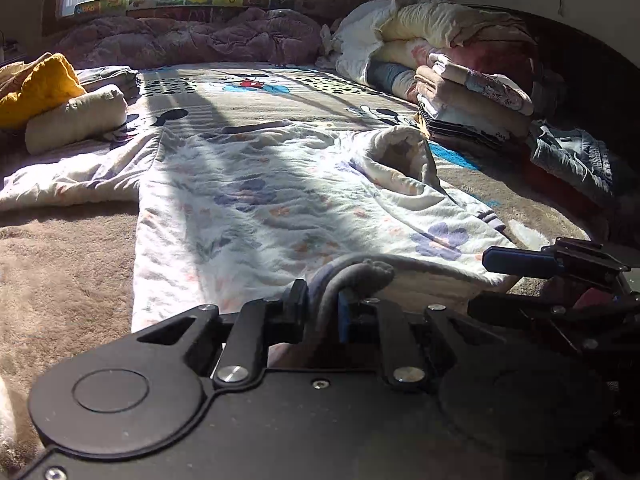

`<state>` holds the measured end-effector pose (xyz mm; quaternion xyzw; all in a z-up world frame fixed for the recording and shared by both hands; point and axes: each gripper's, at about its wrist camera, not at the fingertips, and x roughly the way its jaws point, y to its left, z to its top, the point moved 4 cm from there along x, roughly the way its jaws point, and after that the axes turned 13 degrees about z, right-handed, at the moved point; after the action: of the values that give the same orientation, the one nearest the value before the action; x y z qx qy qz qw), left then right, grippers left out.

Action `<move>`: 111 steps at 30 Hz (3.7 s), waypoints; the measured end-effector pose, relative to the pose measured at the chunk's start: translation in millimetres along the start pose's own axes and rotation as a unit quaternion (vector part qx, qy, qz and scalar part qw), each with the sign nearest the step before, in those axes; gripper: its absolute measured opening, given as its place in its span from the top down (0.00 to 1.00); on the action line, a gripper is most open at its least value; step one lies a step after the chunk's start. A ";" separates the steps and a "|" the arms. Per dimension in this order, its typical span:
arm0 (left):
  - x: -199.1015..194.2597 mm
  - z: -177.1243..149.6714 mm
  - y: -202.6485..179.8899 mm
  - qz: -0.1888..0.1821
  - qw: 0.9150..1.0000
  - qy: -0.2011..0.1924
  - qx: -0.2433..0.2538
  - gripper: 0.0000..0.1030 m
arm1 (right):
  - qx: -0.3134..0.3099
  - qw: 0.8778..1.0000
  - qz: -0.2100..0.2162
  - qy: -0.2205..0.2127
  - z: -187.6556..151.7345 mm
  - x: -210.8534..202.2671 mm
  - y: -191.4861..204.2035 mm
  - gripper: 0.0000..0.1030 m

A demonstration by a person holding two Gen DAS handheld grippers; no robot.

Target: Fold clothes

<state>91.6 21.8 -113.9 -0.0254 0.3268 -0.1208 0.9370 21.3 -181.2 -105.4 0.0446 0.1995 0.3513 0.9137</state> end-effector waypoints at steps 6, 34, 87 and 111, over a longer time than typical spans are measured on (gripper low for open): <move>-1.6 4.5 12.0 -0.025 0.995 0.012 -0.097 0.87 | -0.003 0.999 -0.031 0.006 -4.2 1.0 -6.5 0.47; -28.3 -53.0 -45.8 0.052 0.953 -0.062 0.290 0.66 | -0.099 0.994 -0.033 0.037 3.7 26.2 13.0 0.91; -14.5 -33.4 62.5 0.127 0.991 0.026 -0.039 0.80 | -0.221 0.963 0.055 0.141 -30.0 39.3 75.2 0.53; -32.1 -9.6 3.1 0.096 0.993 -0.053 0.034 0.39 | 0.187 0.977 -0.094 -0.042 6.6 -42.8 -94.9 0.53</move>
<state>62.0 33.0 -102.3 0.0318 0.2732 -0.0402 0.9606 54.3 -280.2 -106.1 0.2109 0.2265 0.2183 0.9255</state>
